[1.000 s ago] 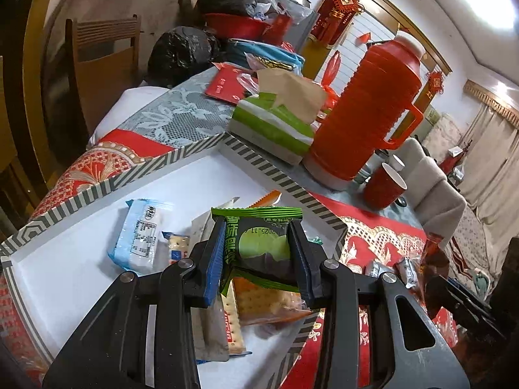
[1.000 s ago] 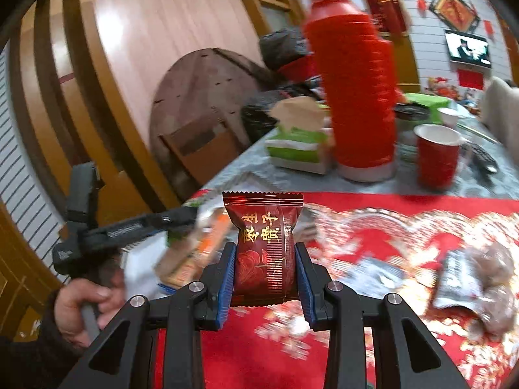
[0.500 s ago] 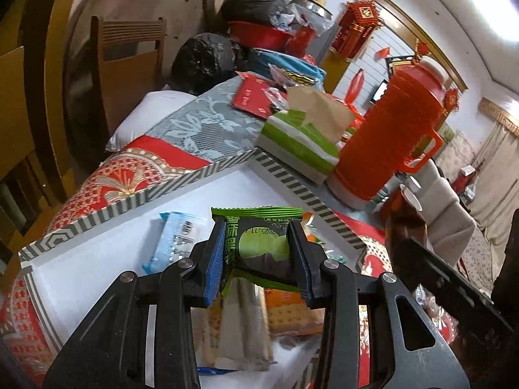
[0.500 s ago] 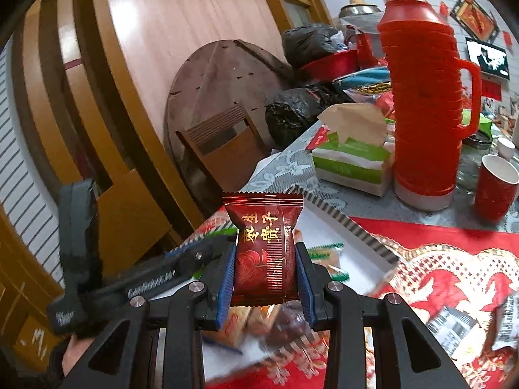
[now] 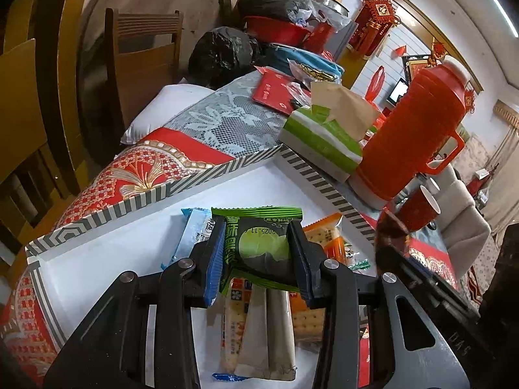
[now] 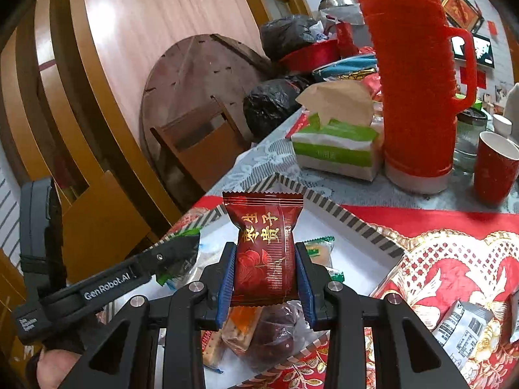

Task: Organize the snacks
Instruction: 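Carry both packets into the white box and open both tools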

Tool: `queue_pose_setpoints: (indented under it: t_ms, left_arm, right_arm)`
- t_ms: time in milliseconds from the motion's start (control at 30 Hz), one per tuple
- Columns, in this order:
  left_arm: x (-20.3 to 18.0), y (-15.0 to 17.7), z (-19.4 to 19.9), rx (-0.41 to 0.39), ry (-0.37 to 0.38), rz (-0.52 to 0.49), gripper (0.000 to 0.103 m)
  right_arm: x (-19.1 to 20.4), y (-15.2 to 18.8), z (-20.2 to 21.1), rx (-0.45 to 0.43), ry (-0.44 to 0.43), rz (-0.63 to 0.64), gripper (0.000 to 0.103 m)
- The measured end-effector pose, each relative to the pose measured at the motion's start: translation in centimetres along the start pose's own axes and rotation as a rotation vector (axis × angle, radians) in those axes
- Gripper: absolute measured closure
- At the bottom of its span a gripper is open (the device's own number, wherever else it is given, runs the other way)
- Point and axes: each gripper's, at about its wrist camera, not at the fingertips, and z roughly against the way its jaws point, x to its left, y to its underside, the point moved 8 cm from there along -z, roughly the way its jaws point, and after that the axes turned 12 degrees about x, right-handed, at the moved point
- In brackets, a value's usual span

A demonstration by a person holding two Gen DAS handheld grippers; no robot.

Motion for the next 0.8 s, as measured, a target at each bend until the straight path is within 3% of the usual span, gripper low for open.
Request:
queue_pose_setpoints:
  t_ms: [600, 800]
  left_arm:
    - [0.0, 0.0, -0.2, 0.006, -0.002, 0.009, 0.066]
    - [0.3, 0.1, -0.2, 0.006, -0.016, 0.026, 0.066]
  right_arm:
    - [1.5, 1.3, -1.5, 0.050, 0.001, 0.051, 0.069]
    - [1.2, 1.1, -1.6, 0.055, -0.042, 0.018, 0.069]
